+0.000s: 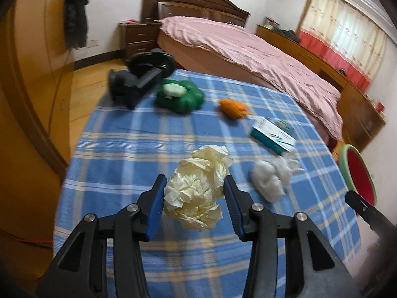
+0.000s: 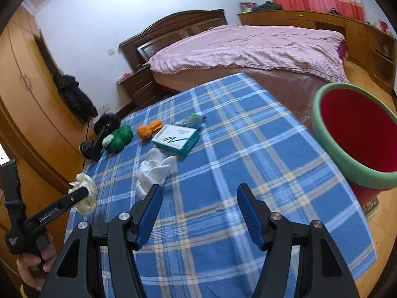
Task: Collect trash
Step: 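Grasp white glove with right tool while left tool holds the paper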
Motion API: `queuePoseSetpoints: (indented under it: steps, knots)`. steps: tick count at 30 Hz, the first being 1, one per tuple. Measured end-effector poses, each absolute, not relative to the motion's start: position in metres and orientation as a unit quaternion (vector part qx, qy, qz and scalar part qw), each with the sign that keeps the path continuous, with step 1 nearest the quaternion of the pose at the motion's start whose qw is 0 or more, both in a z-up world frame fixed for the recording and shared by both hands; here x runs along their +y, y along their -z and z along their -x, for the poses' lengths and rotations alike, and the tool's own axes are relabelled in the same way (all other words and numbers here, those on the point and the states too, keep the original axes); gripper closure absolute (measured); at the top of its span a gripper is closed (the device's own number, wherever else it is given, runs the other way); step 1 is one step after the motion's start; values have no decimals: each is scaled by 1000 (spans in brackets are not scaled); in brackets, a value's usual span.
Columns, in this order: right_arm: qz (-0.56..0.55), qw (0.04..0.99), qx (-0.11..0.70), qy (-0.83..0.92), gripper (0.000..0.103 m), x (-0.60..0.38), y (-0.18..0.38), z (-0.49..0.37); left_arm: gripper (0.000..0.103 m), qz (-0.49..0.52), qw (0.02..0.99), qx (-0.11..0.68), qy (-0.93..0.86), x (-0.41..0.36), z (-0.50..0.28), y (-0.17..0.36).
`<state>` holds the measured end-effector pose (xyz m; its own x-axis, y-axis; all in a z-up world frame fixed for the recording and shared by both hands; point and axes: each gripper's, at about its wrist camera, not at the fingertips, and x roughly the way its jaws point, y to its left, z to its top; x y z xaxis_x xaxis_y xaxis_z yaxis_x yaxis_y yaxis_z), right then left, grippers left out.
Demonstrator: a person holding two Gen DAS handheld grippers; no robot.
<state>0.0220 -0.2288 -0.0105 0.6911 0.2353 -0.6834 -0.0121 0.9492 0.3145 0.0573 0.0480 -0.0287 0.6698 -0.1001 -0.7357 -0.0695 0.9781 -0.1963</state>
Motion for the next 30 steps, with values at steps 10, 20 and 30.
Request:
queuePoseSetpoints:
  steps: [10,20,30]
  knots:
    - [-106,894,419,-119,38,-174,19,-54,55,119,909,398,-40,82,-58,37]
    - [-123,872,458,-122,38,-146,43,-78,55,140,906,399,-19,86,-63,46]
    - [-104,870,467,-118,38,-128,58,-103,55,146,906,396,-11,87,-65,50]
